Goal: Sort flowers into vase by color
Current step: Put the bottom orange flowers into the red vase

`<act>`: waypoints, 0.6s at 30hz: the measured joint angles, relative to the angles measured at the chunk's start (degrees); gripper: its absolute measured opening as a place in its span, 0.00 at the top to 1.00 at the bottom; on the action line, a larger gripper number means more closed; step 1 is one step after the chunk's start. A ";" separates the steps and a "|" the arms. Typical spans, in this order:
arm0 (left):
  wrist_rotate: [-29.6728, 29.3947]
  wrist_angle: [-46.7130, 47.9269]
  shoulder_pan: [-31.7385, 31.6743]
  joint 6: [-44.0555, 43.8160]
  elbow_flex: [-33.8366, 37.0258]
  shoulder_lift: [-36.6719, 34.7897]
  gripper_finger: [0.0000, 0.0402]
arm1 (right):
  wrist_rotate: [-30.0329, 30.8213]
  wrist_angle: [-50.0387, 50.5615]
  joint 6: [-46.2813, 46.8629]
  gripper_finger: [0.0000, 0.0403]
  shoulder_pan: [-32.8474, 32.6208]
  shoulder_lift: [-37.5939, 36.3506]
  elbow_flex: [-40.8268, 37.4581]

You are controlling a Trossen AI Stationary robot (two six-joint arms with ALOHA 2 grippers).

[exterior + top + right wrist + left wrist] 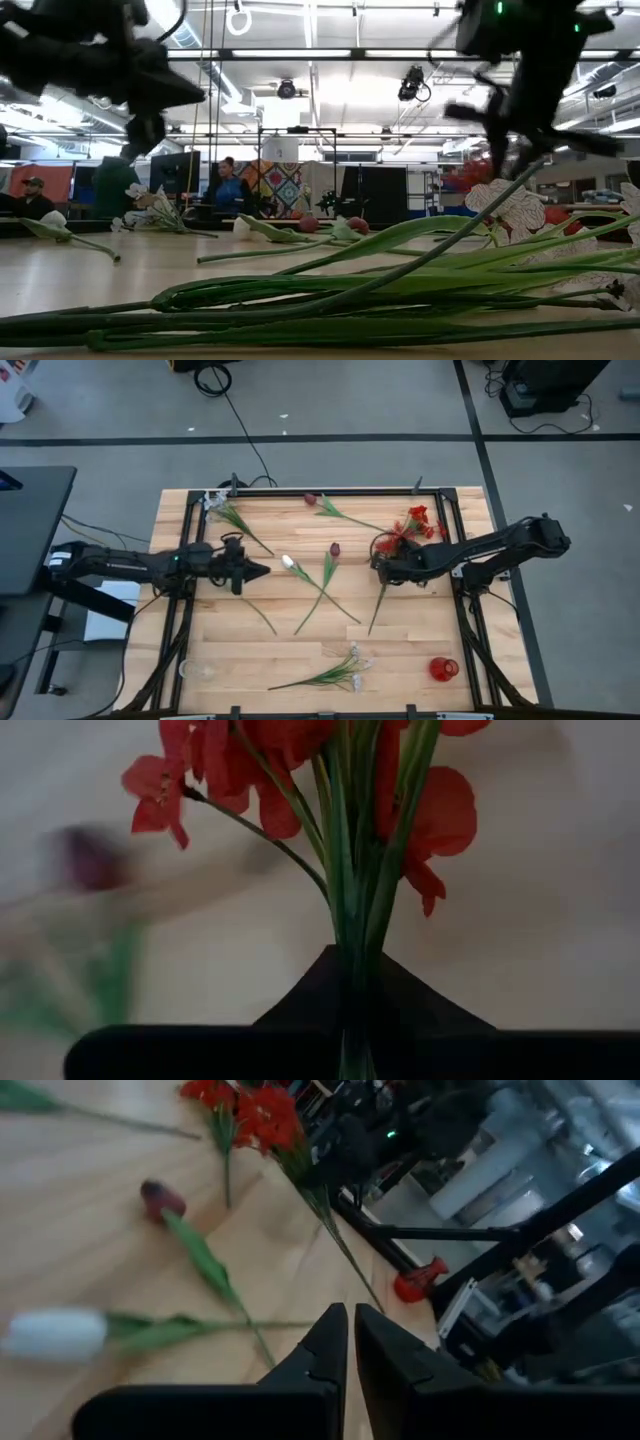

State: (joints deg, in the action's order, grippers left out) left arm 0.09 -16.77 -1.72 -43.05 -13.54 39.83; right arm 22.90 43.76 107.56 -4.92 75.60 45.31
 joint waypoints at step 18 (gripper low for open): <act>1.51 -7.74 2.76 15.27 -44.39 46.91 0.47 | 11.87 -24.67 -72.72 0.92 -7.07 -13.80 14.63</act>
State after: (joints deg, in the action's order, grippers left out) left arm 1.59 -24.51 1.04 -27.77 -57.93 86.73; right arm 34.77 19.10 34.83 -11.99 61.80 59.94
